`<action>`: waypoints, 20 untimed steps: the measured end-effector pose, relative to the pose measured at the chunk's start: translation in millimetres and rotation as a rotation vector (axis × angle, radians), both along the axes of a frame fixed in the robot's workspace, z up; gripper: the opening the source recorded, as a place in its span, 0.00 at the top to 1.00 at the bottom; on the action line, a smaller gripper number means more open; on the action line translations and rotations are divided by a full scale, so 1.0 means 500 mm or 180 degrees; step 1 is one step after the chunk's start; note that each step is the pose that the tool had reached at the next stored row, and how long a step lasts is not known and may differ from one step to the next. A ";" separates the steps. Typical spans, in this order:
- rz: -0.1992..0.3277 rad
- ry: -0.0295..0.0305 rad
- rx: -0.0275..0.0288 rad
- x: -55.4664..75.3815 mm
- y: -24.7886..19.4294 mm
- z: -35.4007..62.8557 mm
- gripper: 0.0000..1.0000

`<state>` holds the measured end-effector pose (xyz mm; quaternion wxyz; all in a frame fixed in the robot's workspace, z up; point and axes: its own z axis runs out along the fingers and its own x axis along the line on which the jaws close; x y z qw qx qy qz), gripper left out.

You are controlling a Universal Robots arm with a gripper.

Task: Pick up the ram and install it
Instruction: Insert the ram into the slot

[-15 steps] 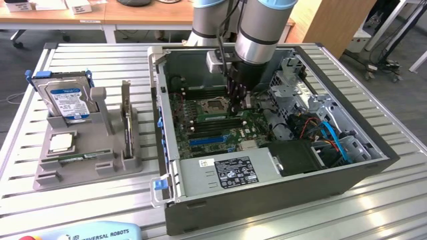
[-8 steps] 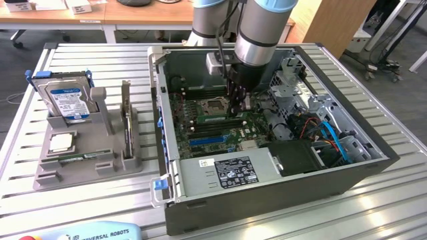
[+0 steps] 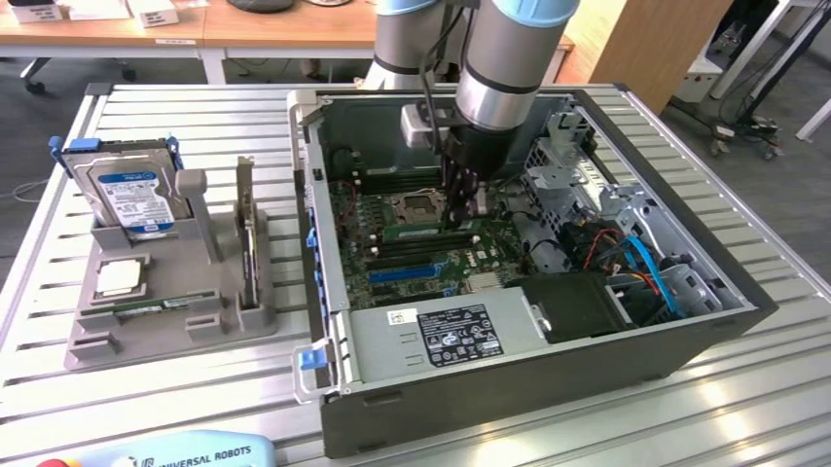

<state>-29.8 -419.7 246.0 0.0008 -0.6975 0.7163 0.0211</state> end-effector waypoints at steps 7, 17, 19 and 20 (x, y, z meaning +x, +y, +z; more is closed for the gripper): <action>0.0000 0.0000 0.0000 0.000 0.0000 -0.005 0.88; 0.0000 0.0000 -0.0001 0.000 -0.0001 -0.013 0.88; 0.0000 0.0000 -0.0001 -0.001 -0.0001 -0.013 0.88; 0.0000 0.0000 -0.0001 -0.001 0.0000 -0.013 0.88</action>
